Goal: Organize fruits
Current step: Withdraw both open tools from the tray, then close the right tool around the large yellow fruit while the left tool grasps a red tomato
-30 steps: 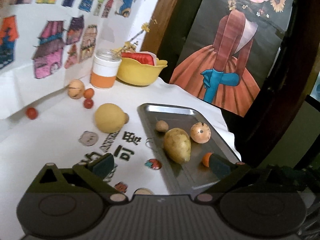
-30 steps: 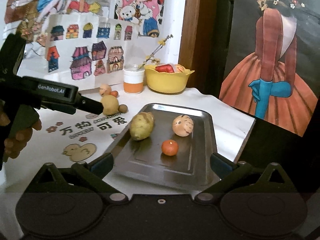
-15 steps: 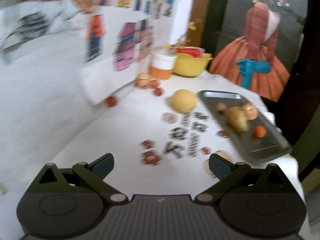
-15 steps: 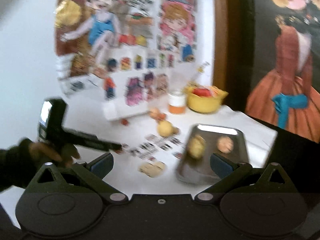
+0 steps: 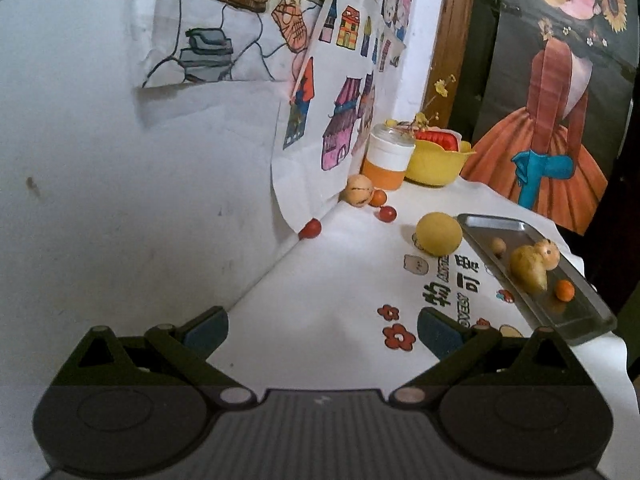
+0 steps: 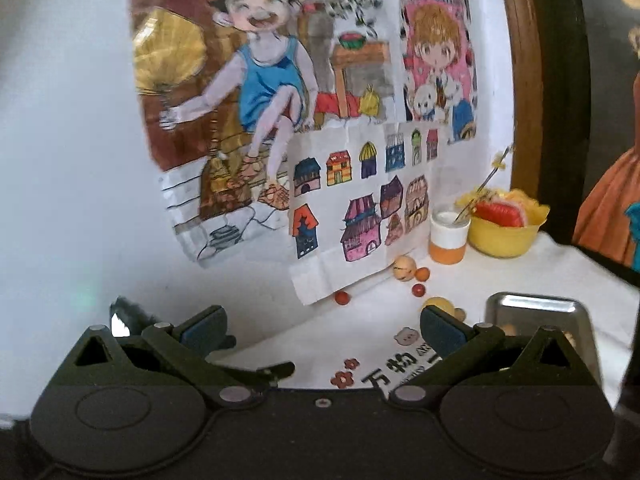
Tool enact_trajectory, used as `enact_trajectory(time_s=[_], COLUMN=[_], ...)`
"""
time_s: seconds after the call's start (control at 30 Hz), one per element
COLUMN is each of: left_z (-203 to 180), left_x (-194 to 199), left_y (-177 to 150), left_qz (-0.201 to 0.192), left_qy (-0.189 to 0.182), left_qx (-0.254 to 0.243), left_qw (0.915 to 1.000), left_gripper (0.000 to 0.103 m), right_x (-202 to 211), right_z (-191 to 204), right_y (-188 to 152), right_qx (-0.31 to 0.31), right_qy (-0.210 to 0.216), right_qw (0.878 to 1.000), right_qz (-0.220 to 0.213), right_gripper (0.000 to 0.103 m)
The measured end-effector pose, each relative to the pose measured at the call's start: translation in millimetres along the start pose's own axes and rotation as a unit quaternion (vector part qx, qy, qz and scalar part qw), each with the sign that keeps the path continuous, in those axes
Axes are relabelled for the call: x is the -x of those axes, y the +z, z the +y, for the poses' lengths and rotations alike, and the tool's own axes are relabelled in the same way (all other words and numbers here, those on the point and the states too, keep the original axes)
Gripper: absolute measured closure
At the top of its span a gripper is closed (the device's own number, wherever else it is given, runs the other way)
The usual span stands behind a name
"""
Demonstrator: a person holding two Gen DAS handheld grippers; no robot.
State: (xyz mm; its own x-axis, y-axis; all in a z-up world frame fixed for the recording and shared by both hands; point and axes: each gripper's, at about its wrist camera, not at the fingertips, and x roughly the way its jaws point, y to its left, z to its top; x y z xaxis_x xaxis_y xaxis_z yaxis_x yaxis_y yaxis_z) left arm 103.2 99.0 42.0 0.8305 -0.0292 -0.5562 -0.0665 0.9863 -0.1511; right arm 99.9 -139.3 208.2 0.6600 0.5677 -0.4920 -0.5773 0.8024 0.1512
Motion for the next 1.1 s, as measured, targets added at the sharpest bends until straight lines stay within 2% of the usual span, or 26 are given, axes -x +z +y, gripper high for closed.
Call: enact_trajectory(time_s=[0.17, 0.33, 0.6, 0.7, 0.83, 1.1], left_z=[-6, -14, -24, -23, -23, -30], left_x=[-15, -40, -80, -93, -108, -126], left_y=[7, 15, 26, 31, 35, 38], left_qz=[-0.006, -0.006, 0.014, 0.018, 0.028, 0.035], left_qy=[-0.014, -0.008, -0.001, 0.008, 0.009, 0.015], left_qx=[0.001, -0.011, -0.024, -0.031, -0.03, -0.03], left_qw=[0.9999, 0.9999, 0.9996, 0.9993, 0.9991, 0.9988], left_gripper=[0.0, 0.0, 0.0, 0.0, 0.0, 0.0], right_x=[-49, -98, -167, -191, -217, -245], right_z=[-20, -51, -101, -121, -142, -167], right_y=[13, 19, 8, -1, -12, -27], right_qx=[-0.034, -0.082, -0.157, -0.178, -0.194, -0.211], right_qy=[-0.012, -0.016, -0.025, -0.034, -0.049, -0.042], right_qw=[0.999, 0.994, 0.982, 0.977, 0.972, 0.968], right_qz=[0.033, 0.073, 0.102, 0.116, 0.123, 0.133], right_gripper=[0.001, 0.001, 0.001, 0.004, 0.009, 0.015])
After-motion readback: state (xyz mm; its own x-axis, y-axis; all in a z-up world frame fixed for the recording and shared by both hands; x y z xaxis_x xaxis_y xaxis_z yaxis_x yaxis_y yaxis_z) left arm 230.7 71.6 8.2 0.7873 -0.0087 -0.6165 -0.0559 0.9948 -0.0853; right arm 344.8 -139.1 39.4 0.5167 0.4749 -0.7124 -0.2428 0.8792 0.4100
